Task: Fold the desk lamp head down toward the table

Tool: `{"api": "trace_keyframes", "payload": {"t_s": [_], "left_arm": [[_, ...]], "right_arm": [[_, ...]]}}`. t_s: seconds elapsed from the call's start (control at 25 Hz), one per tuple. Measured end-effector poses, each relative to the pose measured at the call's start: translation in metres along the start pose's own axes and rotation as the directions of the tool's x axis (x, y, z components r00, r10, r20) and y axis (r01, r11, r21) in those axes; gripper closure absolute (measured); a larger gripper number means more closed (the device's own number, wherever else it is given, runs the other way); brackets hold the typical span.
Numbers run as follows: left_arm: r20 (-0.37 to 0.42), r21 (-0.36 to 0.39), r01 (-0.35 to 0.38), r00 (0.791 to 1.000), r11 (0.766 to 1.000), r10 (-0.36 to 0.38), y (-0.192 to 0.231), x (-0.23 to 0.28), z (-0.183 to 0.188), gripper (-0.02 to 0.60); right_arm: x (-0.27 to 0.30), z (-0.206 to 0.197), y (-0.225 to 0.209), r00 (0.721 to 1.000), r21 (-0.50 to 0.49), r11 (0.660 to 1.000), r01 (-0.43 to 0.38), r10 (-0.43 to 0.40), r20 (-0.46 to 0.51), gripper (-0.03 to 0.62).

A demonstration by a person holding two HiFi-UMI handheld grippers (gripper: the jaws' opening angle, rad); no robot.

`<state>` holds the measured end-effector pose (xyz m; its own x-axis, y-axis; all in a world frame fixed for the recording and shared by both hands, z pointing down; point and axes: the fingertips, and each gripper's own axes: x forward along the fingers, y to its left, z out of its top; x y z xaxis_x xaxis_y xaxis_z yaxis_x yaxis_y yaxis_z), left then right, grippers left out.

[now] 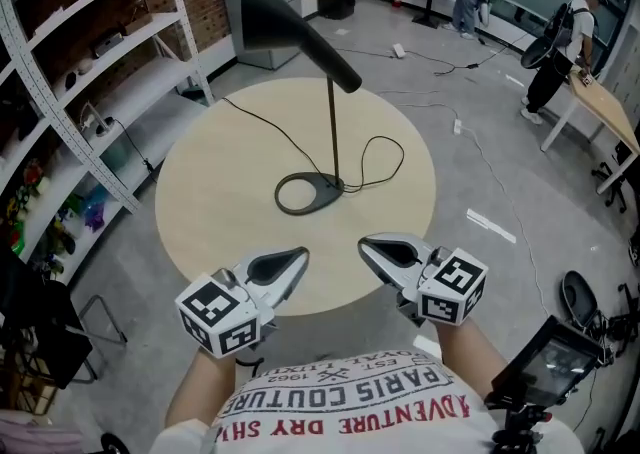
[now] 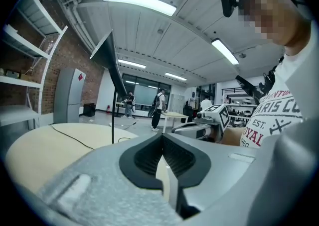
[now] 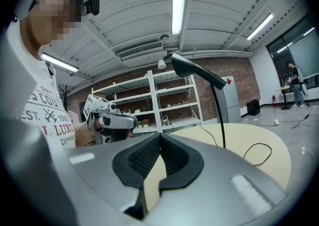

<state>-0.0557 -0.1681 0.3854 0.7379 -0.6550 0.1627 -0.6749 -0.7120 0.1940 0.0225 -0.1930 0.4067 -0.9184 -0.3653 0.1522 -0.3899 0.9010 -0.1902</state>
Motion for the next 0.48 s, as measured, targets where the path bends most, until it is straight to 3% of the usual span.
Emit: {"api": "trace_keyframes", "payload": {"t_s": [0.2,0.48], "left_arm": [[0.016,0.023,-0.025,1.000,0.999,0.025,0.014,-0.002,0.010,0.579],[0.012,0.012,-0.039,0.999,0.999,0.039,0.040,-0.010,0.012,0.578]], "right_arm": [[0.010,0.002,-0.015,1.000,-0.024,1.000,-0.004,0.004,-0.009,0.588],[0.028,0.003,-0.049,0.997,-0.048,0.996,0.077,-0.077,-0.001,0.588]]}}
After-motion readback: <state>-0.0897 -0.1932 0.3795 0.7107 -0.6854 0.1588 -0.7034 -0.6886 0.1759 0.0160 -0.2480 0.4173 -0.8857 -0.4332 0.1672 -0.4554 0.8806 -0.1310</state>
